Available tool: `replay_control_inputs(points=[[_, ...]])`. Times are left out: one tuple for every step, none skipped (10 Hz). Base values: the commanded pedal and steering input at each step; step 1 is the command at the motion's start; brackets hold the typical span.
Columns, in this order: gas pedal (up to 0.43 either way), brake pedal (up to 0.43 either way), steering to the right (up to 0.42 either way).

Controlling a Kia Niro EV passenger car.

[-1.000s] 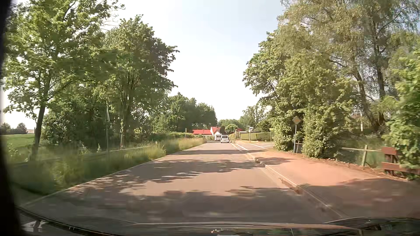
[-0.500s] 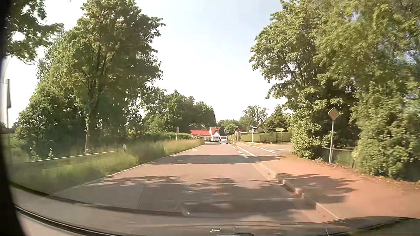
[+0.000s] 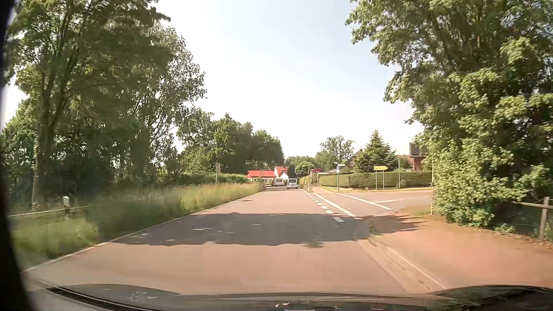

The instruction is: Follow the waypoints while adhering to traffic rules and regulations

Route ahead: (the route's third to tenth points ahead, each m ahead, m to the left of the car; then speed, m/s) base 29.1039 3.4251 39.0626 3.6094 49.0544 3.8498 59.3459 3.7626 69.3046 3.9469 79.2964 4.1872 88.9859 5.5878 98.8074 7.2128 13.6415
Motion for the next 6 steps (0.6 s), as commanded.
replay_control_inputs(points=[[0.157,0.0,0.0],[0.15,0.0,0.001],[0.15,0.0,0.001],[0.15,0.0,-0.002],[0.15,0.0,-0.003],[0.15,0.0,-0.003]])
